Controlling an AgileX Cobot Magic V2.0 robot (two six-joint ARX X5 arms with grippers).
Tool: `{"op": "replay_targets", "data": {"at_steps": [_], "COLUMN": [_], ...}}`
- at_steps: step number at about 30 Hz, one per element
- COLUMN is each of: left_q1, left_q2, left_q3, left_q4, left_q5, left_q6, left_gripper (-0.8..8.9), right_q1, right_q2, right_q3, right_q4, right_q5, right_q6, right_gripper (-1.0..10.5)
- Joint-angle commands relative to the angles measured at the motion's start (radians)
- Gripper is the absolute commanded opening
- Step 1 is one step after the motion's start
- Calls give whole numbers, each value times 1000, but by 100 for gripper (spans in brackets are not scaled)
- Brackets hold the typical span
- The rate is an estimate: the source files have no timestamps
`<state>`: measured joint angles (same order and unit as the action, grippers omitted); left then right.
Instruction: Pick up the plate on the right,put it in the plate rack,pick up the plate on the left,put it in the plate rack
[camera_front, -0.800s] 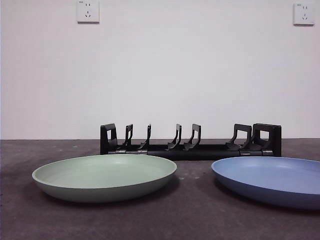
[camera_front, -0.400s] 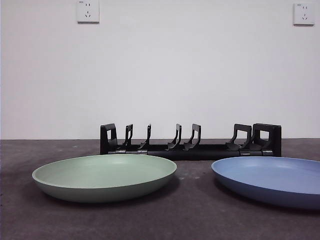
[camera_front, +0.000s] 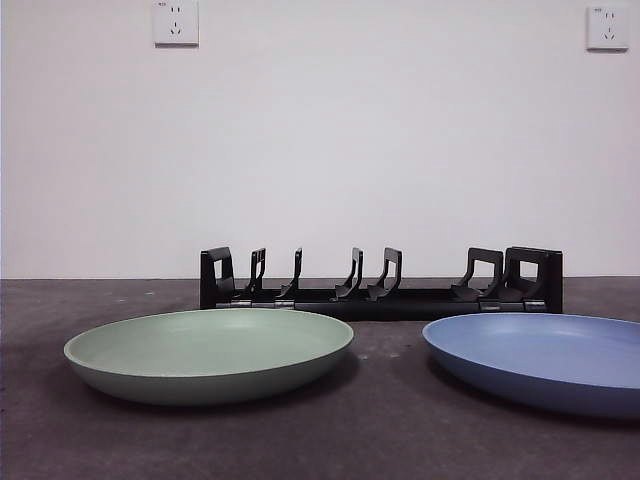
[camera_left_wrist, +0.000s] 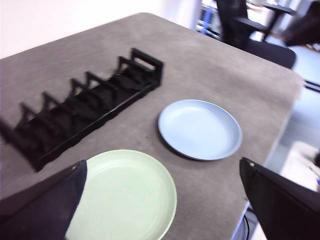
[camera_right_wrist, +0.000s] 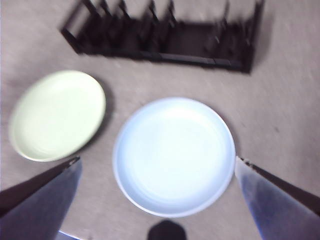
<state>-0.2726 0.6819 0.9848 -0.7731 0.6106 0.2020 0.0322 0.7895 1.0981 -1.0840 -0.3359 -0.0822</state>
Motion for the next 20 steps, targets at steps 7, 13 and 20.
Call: {"op": "replay_targets", "data": {"at_steps": [7, 13, 20], "left_q1": [-199, -320, -428], "left_q2": [73, 153, 227], "left_q3": [87, 165, 186], "left_q4": [10, -9, -35], "left_q5": [-1, -40, -151], "left_q6": [150, 192, 226], "left_gripper": [728, 728, 728], "right_q1": [0, 0, 0], "right_q2": [270, 490, 682], "right_q3": [3, 3, 3], "right_q4": [-4, 35, 88], "right_q5": [63, 128, 163], "right_q6": [11, 11, 11], "right_gripper": [596, 595, 594]}}
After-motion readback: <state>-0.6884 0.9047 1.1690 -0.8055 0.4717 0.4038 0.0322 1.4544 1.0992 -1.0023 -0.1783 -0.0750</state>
